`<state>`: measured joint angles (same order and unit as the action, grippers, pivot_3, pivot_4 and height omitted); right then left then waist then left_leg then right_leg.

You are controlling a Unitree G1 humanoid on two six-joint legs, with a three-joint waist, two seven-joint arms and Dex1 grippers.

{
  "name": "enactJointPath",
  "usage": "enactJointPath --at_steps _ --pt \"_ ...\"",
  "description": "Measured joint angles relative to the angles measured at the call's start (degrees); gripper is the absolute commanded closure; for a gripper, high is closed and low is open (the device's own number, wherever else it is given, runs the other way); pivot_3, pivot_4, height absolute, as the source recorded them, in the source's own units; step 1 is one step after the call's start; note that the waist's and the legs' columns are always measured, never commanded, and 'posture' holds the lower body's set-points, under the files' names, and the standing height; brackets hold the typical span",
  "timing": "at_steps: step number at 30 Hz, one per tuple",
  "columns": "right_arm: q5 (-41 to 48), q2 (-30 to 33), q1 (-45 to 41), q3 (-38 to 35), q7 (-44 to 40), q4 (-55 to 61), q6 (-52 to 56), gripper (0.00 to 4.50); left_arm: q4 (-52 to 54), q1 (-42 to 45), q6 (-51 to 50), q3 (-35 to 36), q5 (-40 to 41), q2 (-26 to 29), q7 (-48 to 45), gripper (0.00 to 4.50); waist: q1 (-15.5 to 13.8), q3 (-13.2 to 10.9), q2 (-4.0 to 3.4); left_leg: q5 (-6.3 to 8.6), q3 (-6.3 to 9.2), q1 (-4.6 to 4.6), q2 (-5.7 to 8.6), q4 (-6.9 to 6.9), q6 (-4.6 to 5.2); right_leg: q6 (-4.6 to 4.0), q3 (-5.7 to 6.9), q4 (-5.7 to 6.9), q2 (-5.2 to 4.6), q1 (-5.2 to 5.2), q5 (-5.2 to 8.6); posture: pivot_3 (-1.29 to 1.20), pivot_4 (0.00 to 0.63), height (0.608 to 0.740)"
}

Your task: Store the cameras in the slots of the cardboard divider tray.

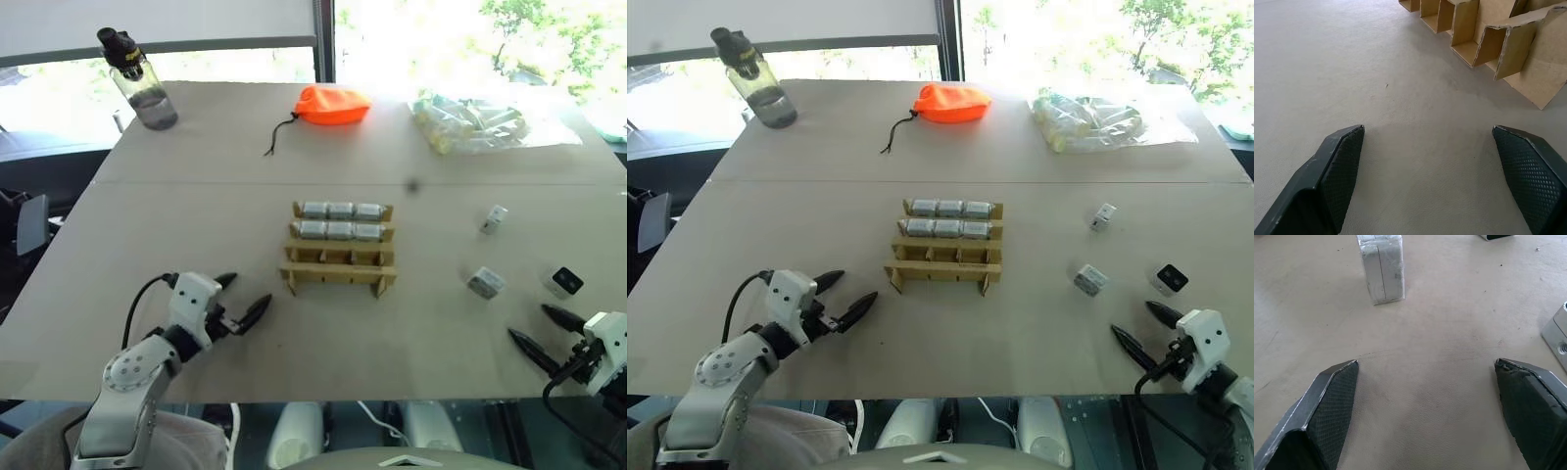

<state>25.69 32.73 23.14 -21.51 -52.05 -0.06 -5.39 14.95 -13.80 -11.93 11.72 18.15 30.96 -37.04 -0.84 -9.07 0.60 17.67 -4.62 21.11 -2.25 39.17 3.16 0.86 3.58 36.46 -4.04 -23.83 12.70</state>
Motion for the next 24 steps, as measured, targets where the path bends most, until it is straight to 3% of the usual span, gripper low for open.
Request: enactJointPath --at_steps 24 --pt "-0.1 0.3 -2.9 0.0 -2.8 -4.4 -2.6 0.07 -0.5 -2.7 3.1 1.3 1.1 -0.8 -0.8 0.16 0.0 0.0 0.0 0.0 -0.03 -0.03 0.0 0.0 0.0 0.0 -0.03 0.0 -0.01 0.01 0.0 0.0 0.15 0.74"
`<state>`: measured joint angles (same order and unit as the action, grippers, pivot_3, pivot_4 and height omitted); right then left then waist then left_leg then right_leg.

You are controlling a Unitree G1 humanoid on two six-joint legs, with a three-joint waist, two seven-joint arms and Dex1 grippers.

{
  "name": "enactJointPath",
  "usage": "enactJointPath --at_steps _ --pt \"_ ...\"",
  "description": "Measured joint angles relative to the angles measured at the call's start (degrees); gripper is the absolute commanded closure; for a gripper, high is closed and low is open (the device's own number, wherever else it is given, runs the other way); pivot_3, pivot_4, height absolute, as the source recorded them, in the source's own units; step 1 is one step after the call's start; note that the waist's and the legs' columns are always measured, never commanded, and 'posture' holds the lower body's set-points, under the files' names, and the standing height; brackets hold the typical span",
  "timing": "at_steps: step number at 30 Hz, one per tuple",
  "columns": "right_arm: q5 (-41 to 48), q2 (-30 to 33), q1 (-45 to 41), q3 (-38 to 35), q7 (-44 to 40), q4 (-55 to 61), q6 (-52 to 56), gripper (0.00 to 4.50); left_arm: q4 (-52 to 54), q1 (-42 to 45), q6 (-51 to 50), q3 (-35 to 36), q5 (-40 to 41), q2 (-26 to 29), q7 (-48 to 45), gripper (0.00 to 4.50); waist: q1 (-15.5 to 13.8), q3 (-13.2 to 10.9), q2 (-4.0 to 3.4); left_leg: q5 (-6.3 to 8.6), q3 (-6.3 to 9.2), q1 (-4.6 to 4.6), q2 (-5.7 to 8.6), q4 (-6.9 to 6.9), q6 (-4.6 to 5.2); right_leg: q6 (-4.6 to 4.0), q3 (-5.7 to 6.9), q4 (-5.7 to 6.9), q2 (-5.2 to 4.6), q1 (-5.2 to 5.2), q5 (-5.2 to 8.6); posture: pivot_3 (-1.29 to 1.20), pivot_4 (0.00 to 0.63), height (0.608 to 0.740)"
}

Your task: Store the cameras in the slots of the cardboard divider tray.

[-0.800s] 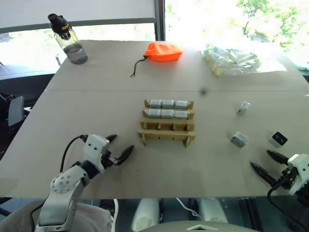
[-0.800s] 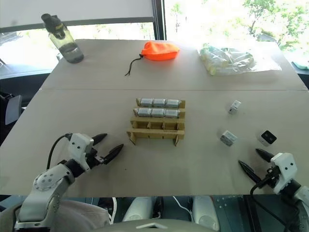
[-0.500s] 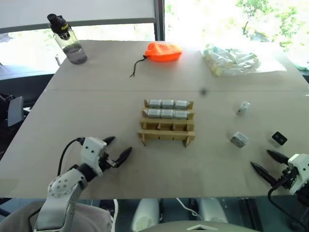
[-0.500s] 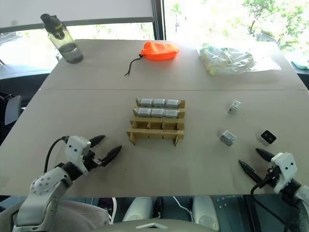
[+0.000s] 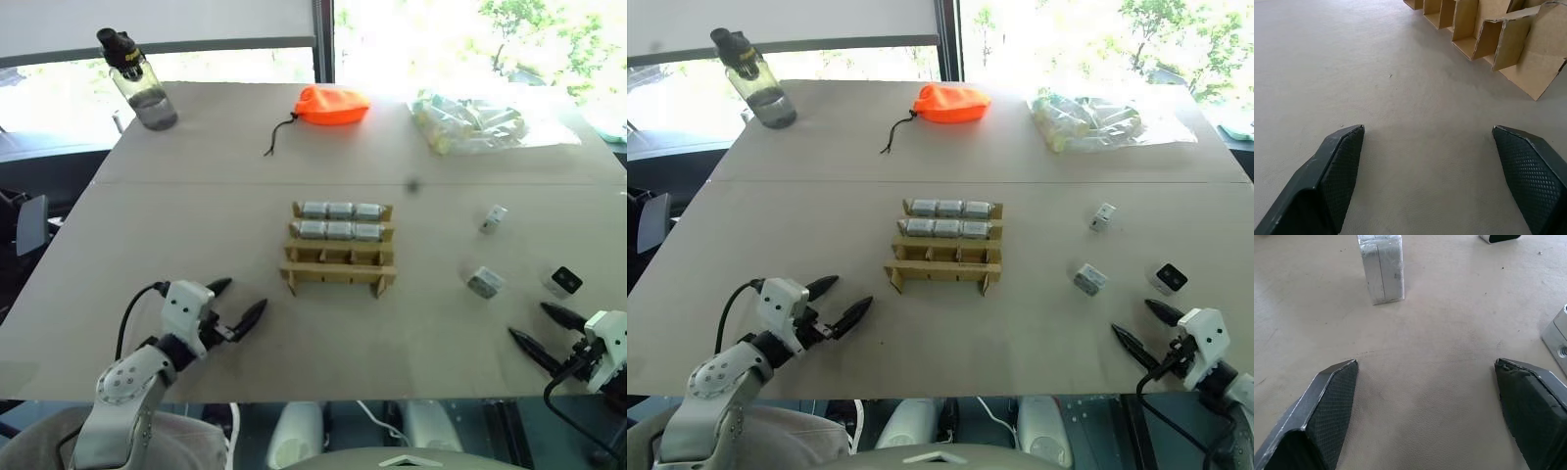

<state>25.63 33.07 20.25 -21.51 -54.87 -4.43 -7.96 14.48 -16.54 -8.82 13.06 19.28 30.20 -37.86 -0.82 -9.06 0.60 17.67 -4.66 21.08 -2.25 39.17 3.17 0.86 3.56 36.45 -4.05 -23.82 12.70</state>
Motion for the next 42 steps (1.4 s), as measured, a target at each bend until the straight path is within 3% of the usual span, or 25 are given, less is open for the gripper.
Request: enactJointPath --at_steps 9,13,19,30,39,42 --pt "4.0 -1.1 -0.5 -4.0 1.1 -0.2 0.3 0.07 -0.6 -0.4 0.7 0.1 1.7 3.0 -5.4 0.16 0.0 0.0 -0.03 0.0 0.02 0.06 0.0 -0.01 0.0 -0.01 0.03 -0.01 0.0 -0.05 0.0 0.0 0.15 0.74" --pt "4.6 0.7 -0.4 -6.4 1.0 0.2 0.4 0.07 1.1 -1.4 -0.8 1.4 7.0 7.8 -13.1 0.16 0.0 0.0 -0.04 0.0 0.03 0.1 -0.01 -0.01 0.0 -0.01 0.05 -0.04 -0.02 -0.06 0.0 0.0 0.15 0.74" --pt "3.6 5.8 -4.7 -7.5 -0.8 -5.5 0.2 0.07 11.1 1.8 -6.0 6.2 21.8 16.1 -24.5 0.16 0.0 -0.1 -0.08 -0.01 0.03 0.09 0.0 0.01 -0.01 -0.01 0.05 -0.03 0.02 -0.04 0.0 0.0 0.15 0.74" --pt "-0.4 13.5 -13.7 -5.5 -3.7 -17.3 5.3 0.07 21.0 12.2 -18.4 10.7 34.9 28.6 -26.9 0.16 0.0 -0.2 -0.18 -0.16 -0.09 0.07 0.04 0.0 -0.26 0.04 -0.13 -0.05 0.39 -0.03 0.0 0.0 0.15 0.74" --pt "-1.1 15.4 -17.6 -4.0 -8.0 -21.7 7.6 0.07 22.7 15.9 -22.2 11.2 35.6 31.0 -26.0 0.16 0.1 -0.2 -0.2 -0.18 -0.31 -0.06 0.01 -0.02 -0.3 0.38 -0.24 -0.04 0.46 -0.02 -0.03 0.0 0.15 0.74" --pt "-1.0 15.4 -17.9 -3.9 -8.8 -21.7 7.8 0.87 23.0 16.2 -22.5 11.2 35.8 30.7 -25.5 0.16 0.1 -0.2 -0.2 -0.18 -0.35 -0.09 0.02 -0.02 -0.3 0.37 -0.27 -0.04 0.46 -0.01 -0.04 0.0 0.15 0.74"
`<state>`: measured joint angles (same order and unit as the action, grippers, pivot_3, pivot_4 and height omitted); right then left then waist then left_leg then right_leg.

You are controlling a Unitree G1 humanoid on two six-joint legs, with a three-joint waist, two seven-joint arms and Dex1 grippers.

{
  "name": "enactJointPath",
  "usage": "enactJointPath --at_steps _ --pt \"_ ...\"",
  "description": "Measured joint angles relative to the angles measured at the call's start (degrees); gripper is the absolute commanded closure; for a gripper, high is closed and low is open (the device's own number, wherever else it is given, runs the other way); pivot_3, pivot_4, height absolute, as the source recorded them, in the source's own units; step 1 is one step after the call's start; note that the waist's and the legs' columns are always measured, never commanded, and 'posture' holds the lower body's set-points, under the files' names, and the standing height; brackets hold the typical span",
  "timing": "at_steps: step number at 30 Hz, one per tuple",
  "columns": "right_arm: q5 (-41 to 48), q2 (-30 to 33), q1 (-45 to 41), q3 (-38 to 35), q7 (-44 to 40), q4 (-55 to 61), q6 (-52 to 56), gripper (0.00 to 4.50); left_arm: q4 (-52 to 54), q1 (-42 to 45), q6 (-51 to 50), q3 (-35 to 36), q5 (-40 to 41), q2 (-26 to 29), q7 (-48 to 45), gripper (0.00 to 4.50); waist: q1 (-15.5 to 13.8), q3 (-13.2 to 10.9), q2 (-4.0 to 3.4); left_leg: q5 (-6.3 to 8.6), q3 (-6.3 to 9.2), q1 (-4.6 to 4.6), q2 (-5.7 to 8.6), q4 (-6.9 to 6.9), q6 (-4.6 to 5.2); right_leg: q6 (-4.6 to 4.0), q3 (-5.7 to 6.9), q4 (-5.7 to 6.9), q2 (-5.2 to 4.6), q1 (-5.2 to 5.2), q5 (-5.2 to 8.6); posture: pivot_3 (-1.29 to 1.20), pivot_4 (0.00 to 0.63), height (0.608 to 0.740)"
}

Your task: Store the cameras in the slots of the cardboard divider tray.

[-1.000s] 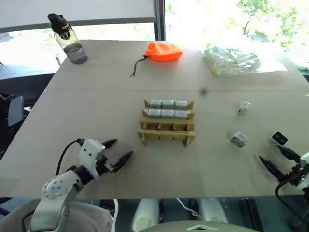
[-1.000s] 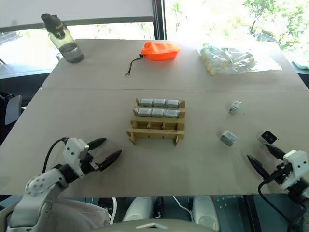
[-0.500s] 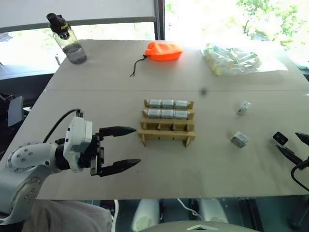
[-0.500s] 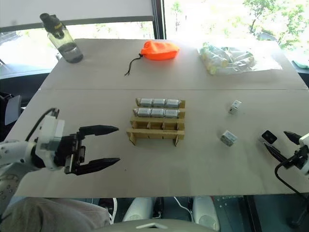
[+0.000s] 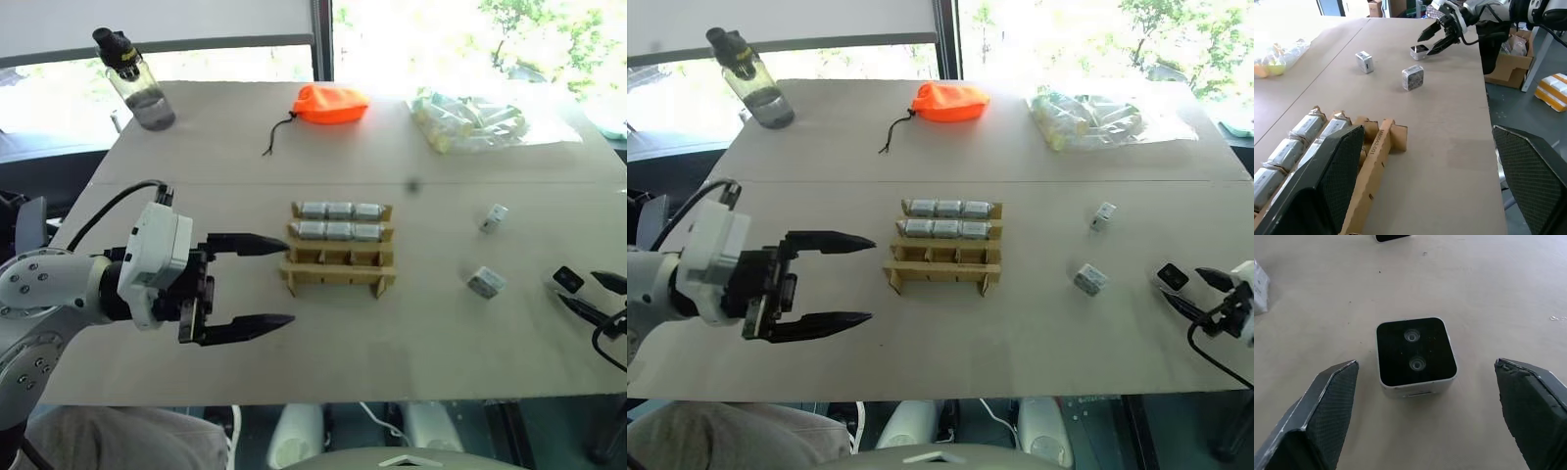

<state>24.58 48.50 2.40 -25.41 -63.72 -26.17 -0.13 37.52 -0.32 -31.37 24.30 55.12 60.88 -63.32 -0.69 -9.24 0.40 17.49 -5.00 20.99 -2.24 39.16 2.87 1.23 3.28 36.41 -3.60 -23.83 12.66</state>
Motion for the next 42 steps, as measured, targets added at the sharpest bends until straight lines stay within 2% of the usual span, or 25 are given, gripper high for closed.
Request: enactJointPath --at_steps 16,17,18,20,21,25,29,32,35,38,41,42 --pt "-2.3 0.4 -4.0 2.5 -3.2 -4.3 -0.1 0.87 -0.1 -1.3 0.1 0.0 -1.7 -2.0 -1.8 0.16 0.0 0.0 0.0 0.0 -0.13 -0.1 0.0 0.0 -0.01 -0.08 -0.02 0.04 0.01 0.02 -0.05 0.0 0.15 0.74" --pt "-2.5 0.6 -4.2 2.5 -3.4 -4.4 -0.3 1.39 -0.1 -1.7 0.3 0.1 -1.8 -2.1 -1.9 0.16 0.0 0.0 0.0 0.0 -0.12 -0.11 0.0 0.0 -0.01 -0.11 -0.02 0.04 0.01 0.02 -0.07 0.0 0.15 0.74" --pt "-2.6 0.6 -4.5 2.5 -3.5 -4.5 -0.3 1.5 -0.1 -2.1 0.4 0.2 -2.0 -2.3 -2.1 0.16 0.0 0.0 0.0 0.0 -0.12 -0.1 0.0 0.0 -0.01 -0.11 -0.02 0.04 0.01 0.02 -0.07 0.0 0.15 0.74" --pt "-2.7 0.7 -5.0 2.5 -3.7 -4.7 -0.6 2.53 -0.1 -3.2 0.7 0.5 -2.1 -2.9 -2.5 0.16 0.0 0.0 0.0 0.0 -0.14 -0.12 0.0 0.0 -0.01 -0.1 -0.03 0.05 0.01 0.02 -0.07 0.0 0.15 0.74" --pt "-2.8 0.8 -5.2 2.5 -3.9 -4.7 -0.8 2.69 -0.1 -3.9 0.9 0.8 -2.2 -3.1 -2.8 0.16 0.0 0.0 0.0 0.0 -0.14 -0.12 0.0 0.0 -0.01 -0.1 -0.03 0.04 0.01 0.02 -0.06 0.0 0.15 0.74" --pt "-4.1 1.0 -5.5 2.9 -3.4 -0.8 -3.1 2.68 -0.1 -4.6 1.8 1.2 -2.8 -4.0 -3.2 0.16 0.1 0.0 -0.02 -0.01 -0.16 -0.14 0.0 0.0 -0.01 0.01 -0.04 0.08 0.01 0.01 0.0 0.0 0.15 0.74" --pt "-3.8 0.4 -8.2 5.2 -1.3 12.3 -2.0 2.68 -0.7 -2.0 1.9 0.2 -2.8 -4.3 -3.0 0.16 0.4 0.0 -0.03 -0.03 -0.16 -0.23 -0.03 0.0 -0.06 0.06 -0.07 0.22 0.02 0.01 0.02 0.0 0.15 0.74" --pt "-3.8 -0.6 -12.7 9.6 1.2 23.5 0.9 2.68 -2.6 2.2 1.0 -2.8 -3.2 -4.4 -1.2 0.16 0.3 0.0 -0.04 -0.08 -0.07 -0.22 -0.04 0.0 -0.14 0.06 -0.05 0.3 0.02 0.0 0.02 0.0 0.15 0.74" --pt "-6.3 -2.5 -19.0 16.8 3.1 32.5 1.9 2.68 -7.0 9.2 -1.3 -9.7 -7.3 -5.6 4.0 0.16 0.0 0.0 -0.02 -0.09 0.02 -0.19 -0.02 0.0 -0.16 0.03 0.01 0.31 0.05 -0.01 0.0 0.0 0.15 0.74" --pt "-13.3 -4.9 -24.8 24.9 4.1 34.6 -3.0 2.68 -11.4 15.0 -3.9 -15.7 -10.3 -7.9 7.0 0.16 -0.2 -0.1 0.06 -0.09 0.03 -0.06 0.03 0.03 -0.16 -0.11 0.12 0.23 0.02 -0.03 -0.09 0.0 0.15 0.74" --pt "-19.1 -8.2 -27.7 31.1 4.9 34.0 -9.4 2.68 -15.1 19.7 -6.6 -18.7 -10.8 -10.9 9.0 0.16 -0.1 -0.1 0.15 -0.09 0.05 0.27 0.04 0.06 -0.15 -0.07 0.15 0.09 0.0 -0.22 -0.09 0.0 0.15 0.74" --pt "-23.8 -9.2 -29.3 33.5 6.7 31.8 -15.1 2.68 -17.3 21.7 -7.5 -20.0 -11.4 -12.0 9.7 0.16 -0.1 -0.1 0.17 -0.09 0.05 0.34 0.07 0.07 -0.15 -0.06 0.16 0.08 -0.01 -0.3 -0.09 0.0 0.15 0.74"
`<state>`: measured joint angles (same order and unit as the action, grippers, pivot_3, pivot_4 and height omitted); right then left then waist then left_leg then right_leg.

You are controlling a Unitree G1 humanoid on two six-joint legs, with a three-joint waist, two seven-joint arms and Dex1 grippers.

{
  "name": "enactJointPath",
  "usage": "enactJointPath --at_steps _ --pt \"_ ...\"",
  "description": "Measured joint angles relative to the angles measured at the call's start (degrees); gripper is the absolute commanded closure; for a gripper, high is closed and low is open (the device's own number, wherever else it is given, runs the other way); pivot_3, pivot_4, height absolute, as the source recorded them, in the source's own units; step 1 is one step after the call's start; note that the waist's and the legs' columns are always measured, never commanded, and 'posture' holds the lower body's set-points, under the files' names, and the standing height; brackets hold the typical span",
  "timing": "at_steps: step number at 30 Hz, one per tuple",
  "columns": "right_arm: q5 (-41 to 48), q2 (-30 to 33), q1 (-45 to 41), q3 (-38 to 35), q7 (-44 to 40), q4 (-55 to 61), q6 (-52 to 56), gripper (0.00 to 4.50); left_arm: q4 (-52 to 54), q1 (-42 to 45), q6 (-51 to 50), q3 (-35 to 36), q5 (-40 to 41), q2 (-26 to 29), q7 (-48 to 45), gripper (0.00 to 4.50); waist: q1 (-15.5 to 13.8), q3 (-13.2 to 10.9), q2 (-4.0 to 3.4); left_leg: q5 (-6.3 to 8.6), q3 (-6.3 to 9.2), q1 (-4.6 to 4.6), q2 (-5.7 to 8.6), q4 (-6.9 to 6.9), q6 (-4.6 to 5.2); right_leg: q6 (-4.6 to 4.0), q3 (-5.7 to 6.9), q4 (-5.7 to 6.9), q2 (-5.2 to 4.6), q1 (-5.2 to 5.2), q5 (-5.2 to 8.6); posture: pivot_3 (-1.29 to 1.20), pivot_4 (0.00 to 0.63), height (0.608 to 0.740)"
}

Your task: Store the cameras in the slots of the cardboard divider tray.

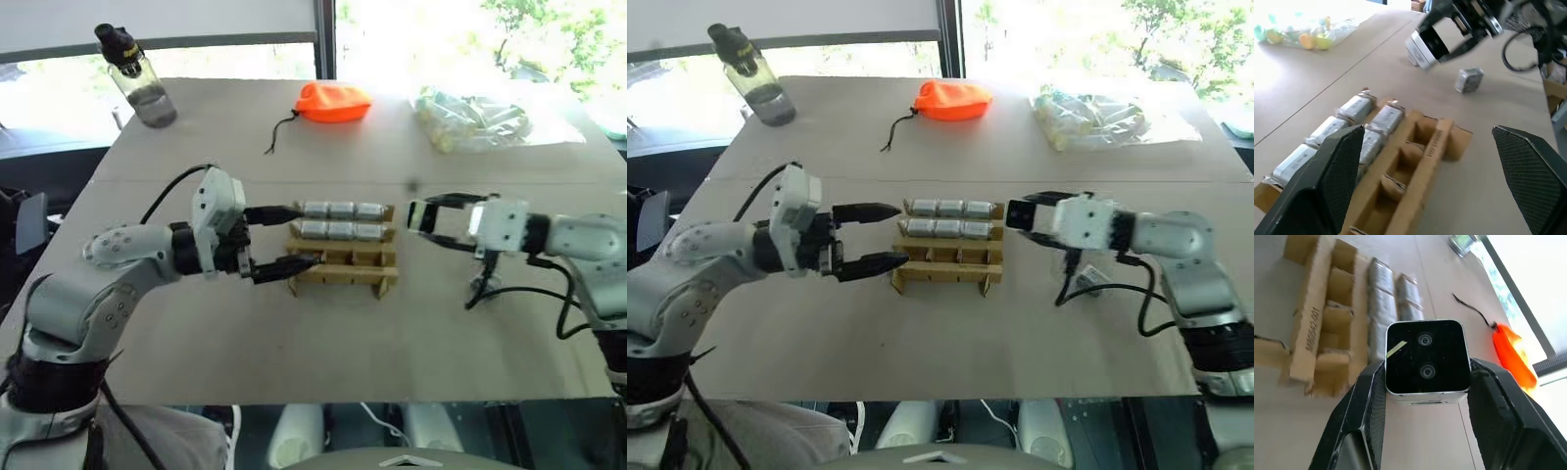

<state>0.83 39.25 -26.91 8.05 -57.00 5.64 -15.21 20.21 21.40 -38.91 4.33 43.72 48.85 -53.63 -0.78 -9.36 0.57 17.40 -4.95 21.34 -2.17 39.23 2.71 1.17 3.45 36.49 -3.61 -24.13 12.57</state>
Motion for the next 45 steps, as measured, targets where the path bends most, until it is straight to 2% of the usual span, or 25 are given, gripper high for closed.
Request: enactJointPath --at_steps 2,5,15,26,40,45 --pt "-9.2 -2.7 -4.8 4.6 4.2 -5.3 -10.7 2.68 -5.1 4.8 -1.9 -2.7 -1.6 -2.6 1.3 0.16 0.1 0.0 0.05 -0.02 0.01 0.38 0.04 0.14 -0.01 0.01 0.04 0.08 0.01 -0.36 -0.01 0.0 0.15 0.74" --pt "-16.2 -5.7 -8.2 9.1 8.0 -9.2 -19.5 2.68 -9.8 7.8 -3.2 -5.5 -3.5 -4.2 1.2 0.16 0.2 0.0 0.1 -0.04 -0.01 0.49 0.03 0.13 -0.06 0.01 0.09 0.23 0.01 -0.55 -0.01 0.0 0.15 0.74" --pt "-27.5 -10.9 -15.2 14.7 16.8 -17.7 -28.0 2.68 -14.9 13.0 -5.9 -9.6 -6.9 -4.3 -4.9 0.16 0.3 0.0 0.11 -0.13 -0.06 0.56 0.0 0.18 -0.21 0.0 0.26 0.29 -0.02 -0.55 -0.01 0.0 0.15 0.74" --pt "-30.1 -11.0 -18.3 16.8 19.6 -21.5 -32.3 2.68 -19.2 17.0 -6.2 -12.6 -12.3 -2.0 -12.8 0.16 1.3 0.0 0.11 -0.15 -0.04 0.57 0.0 0.17 -0.24 0.0 0.27 0.31 -0.02 -0.56 -0.01 0.0 0.15 0.74" --pt "-31.2 -12.0 -19.4 19.0 20.4 -23.2 -33.8 2.68 -21.7 20.4 -6.3 -15.6 -15.4 -3.6 -16.7 0.16 1.5 0.0 0.11 -0.15 0.05 0.56 -0.01 0.18 -0.24 -0.01 0.23 0.35 -0.02 -0.57 -0.01 0.0 0.15 0.74" --pt "-31.2 -12.0 -19.4 19.0 20.3 -23.2 -33.6 2.68 -21.7 20.4 -6.5 -15.6 -15.4 -3.6 -17.7 2.34 1.5 0.0 0.11 -0.15 0.17 0.55 -0.01 0.19 -0.23 -0.01 0.22 0.37 -0.02 -0.57 -0.02 0.0 0.15 0.74"
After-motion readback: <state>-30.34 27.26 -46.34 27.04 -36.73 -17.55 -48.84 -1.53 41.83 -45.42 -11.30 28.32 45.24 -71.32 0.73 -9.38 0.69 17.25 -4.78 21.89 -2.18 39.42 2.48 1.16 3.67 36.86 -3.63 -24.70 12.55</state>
